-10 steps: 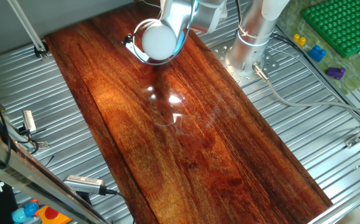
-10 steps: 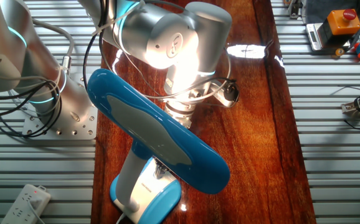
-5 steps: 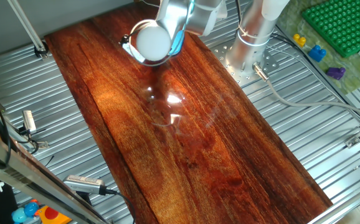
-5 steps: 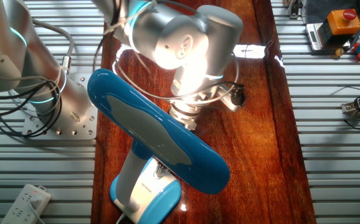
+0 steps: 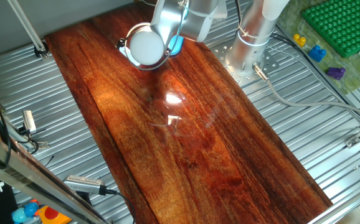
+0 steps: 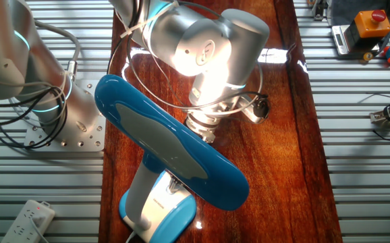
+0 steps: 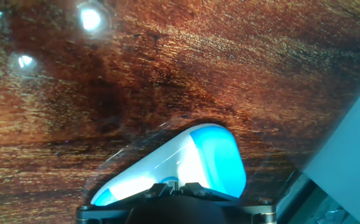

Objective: Turn off the desk lamp by pressing the button

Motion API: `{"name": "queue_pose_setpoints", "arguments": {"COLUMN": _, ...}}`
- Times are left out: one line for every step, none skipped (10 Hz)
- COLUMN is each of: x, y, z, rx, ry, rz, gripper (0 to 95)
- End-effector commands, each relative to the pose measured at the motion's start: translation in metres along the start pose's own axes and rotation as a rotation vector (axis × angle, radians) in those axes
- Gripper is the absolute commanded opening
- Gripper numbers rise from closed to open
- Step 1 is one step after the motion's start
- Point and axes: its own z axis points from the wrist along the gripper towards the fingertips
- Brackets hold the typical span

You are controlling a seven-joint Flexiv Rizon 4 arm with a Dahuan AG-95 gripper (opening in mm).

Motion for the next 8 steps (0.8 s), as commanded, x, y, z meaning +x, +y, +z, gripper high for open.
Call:
{"name": "queue_pose_setpoints", "arguments": {"x": -0.0011, "y": 0.0008, "z": 0.0011, "rx": -0.011, "ry": 0.015, "rz": -0.019, "gripper": 0.0}}
{"name": "queue_pose_setpoints", "arguments": {"x": -0.0016, "y": 0.0012, "z": 0.0018, "rx": -0.016, "ry": 0.021, "rz": -0.027, "gripper": 0.0}}
{"name": "queue_pose_setpoints", "arguments": {"x": -0.0019, "y": 0.0014, "z": 0.0023, "rx": -0.017, "ry": 0.025, "rz": -0.031, "gripper": 0.0}}
{"name": "queue_pose_setpoints", "arguments": {"x": -0.0021, "y": 0.0015, "z": 0.0025, "rx": -0.019, "ry": 0.028, "rz": -0.036, "gripper": 0.0}}
{"name": "queue_pose_setpoints", "arguments": {"x": -0.0021, "y": 0.0015, "z": 0.0025, "rx": -0.020, "ry": 0.031, "rz": -0.042, "gripper": 0.0}}
{"name": "queue_pose_setpoints", "arguments": {"x": -0.0021, "y": 0.0015, "z": 0.0025, "rx": -0.021, "ry": 0.033, "rz": -0.050, "gripper": 0.0}}
{"name": "queue_pose_setpoints", "arguments": {"x": -0.0021, "y": 0.0015, "z": 0.0025, "rx": -0.022, "ry": 0.034, "rz": -0.051, "gripper": 0.0}}
{"name": "queue_pose_setpoints", "arguments": {"x": -0.0020, "y": 0.0015, "z": 0.0025, "rx": -0.022, "ry": 0.036, "rz": -0.055, "gripper": 0.0}}
